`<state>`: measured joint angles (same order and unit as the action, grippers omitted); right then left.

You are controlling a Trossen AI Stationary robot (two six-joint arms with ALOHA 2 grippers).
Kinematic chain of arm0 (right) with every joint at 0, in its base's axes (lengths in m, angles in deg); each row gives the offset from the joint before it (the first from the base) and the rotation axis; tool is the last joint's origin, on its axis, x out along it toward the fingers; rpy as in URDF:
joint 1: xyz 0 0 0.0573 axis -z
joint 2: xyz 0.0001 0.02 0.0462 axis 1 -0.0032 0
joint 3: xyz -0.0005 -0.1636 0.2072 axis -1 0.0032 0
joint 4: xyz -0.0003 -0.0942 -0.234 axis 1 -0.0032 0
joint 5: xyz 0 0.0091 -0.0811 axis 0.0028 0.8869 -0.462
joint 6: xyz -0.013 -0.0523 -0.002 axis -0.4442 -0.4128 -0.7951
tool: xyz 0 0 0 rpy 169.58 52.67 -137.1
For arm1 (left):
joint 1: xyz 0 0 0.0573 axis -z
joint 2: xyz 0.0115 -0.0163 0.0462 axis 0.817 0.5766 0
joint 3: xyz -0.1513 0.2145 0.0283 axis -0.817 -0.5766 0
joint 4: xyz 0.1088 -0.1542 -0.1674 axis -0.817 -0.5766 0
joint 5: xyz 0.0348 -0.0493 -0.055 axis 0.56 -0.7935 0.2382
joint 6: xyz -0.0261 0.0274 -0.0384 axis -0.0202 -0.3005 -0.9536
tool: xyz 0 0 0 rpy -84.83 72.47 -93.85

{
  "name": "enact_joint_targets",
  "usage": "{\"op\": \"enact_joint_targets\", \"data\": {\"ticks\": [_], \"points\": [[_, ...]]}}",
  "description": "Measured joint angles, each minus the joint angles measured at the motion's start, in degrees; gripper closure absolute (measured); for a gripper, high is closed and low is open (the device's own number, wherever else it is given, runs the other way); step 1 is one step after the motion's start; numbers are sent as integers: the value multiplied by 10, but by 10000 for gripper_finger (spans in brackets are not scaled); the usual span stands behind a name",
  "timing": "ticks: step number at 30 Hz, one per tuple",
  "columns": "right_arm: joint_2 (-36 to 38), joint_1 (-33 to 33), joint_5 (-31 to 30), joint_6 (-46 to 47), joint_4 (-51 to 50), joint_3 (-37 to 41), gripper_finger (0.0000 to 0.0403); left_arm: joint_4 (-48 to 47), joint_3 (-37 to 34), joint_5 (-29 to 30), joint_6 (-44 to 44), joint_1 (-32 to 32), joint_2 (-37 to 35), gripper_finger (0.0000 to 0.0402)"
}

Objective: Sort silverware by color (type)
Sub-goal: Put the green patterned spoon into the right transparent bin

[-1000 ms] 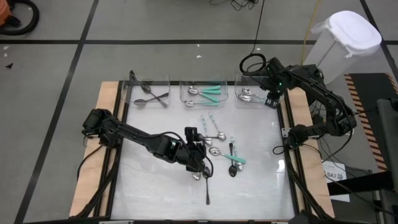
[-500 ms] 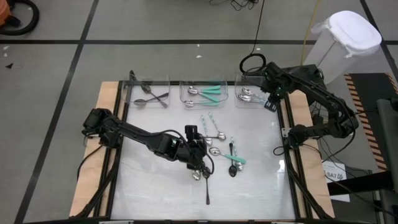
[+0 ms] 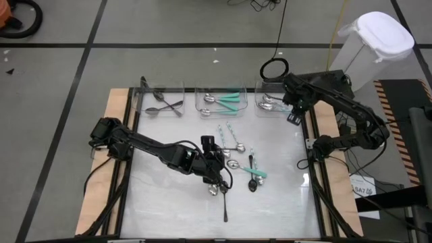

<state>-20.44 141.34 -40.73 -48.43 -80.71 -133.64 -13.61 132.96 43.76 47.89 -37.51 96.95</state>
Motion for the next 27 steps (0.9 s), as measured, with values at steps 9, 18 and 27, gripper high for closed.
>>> {"op": "enact_joint_targets", "data": {"ticks": [9, 18, 27], "points": [[0, -26, -50, 2, 18, 13, 300, 0, 0, 0, 2, 0, 0, 149], [0, -25, -48, -5, 27, 13, 300, 0, 0, 0, 4, 0, 0, 149], [-23, -25, -37, -14, 32, 13, 300, 0, 0, 0, 6, 0, 0, 149]]}}
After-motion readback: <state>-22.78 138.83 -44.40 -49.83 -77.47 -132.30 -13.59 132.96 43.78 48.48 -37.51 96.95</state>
